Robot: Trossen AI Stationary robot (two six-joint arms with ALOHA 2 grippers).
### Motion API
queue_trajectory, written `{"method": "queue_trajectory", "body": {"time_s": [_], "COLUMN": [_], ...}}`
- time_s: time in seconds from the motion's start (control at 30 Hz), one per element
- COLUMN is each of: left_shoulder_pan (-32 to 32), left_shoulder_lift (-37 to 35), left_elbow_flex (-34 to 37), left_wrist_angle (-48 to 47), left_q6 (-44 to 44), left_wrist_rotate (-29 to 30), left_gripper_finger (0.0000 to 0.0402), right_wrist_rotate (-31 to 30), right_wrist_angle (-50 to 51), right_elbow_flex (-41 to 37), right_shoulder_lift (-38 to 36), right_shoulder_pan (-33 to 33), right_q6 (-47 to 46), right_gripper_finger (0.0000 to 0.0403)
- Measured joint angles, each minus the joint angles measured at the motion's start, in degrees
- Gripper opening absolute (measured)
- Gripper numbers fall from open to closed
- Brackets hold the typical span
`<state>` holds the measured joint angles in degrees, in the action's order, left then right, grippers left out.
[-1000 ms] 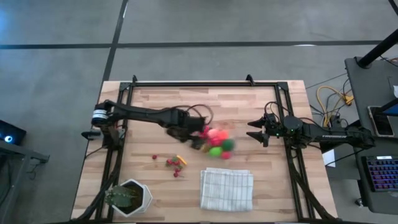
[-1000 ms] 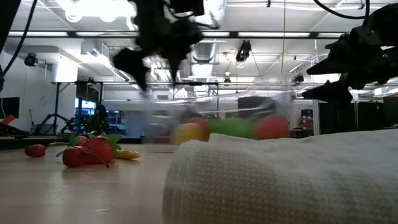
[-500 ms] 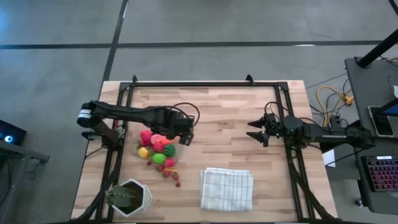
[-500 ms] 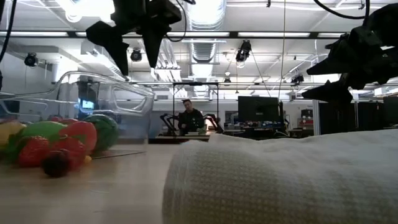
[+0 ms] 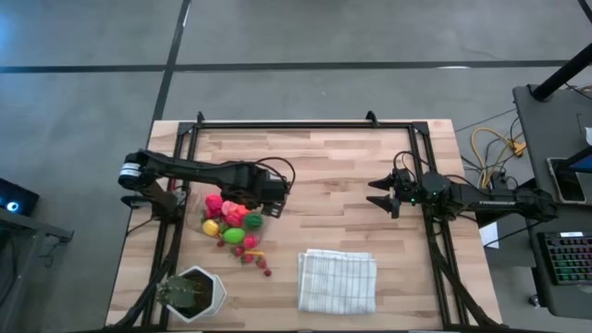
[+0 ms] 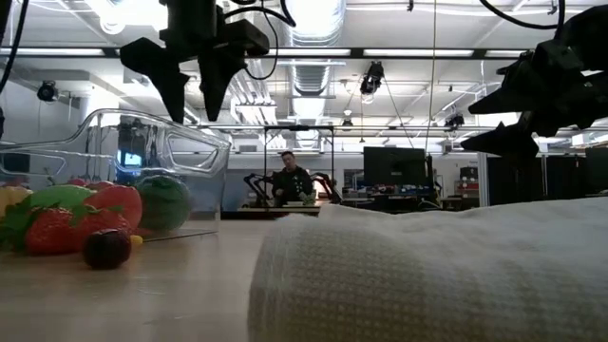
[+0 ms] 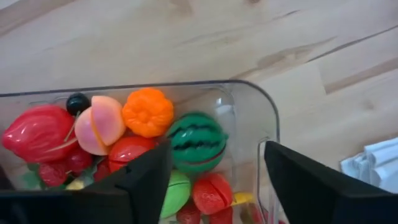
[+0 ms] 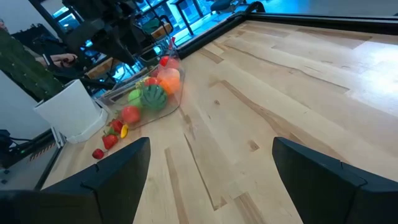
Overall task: Pick and placing Produce into tupperware
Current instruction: Move the transparent bin
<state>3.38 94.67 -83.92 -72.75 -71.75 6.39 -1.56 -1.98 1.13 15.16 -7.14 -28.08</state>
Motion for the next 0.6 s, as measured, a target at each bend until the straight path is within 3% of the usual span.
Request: {"method": "queue_trajectory", "body": {"time_s": [0.4,0.6], "left_shoulder_pan": [0.0,-0.6], "left_shoulder_lift": [4.4,7.5], "left_elbow_flex": [1.0,1.0], "left_wrist_angle": [1.8,10.7], "left_q6": [1.8,6.1], "left_wrist_rotate": [-4.3,-4.3], "left_gripper_finger": [0.0065,0.0013], "right_wrist_rotate": [0.0,0.0], "right_wrist_angle": [0.0,0.0], "right_elbow_flex": [0.0,0.0], "right_shoulder_lift": [0.0,0.0], "right_shoulder_pan": [0.0,0.0], "right_q6": [0.0,0.0], "right_gripper_finger": [0.0329,0.0329]}}
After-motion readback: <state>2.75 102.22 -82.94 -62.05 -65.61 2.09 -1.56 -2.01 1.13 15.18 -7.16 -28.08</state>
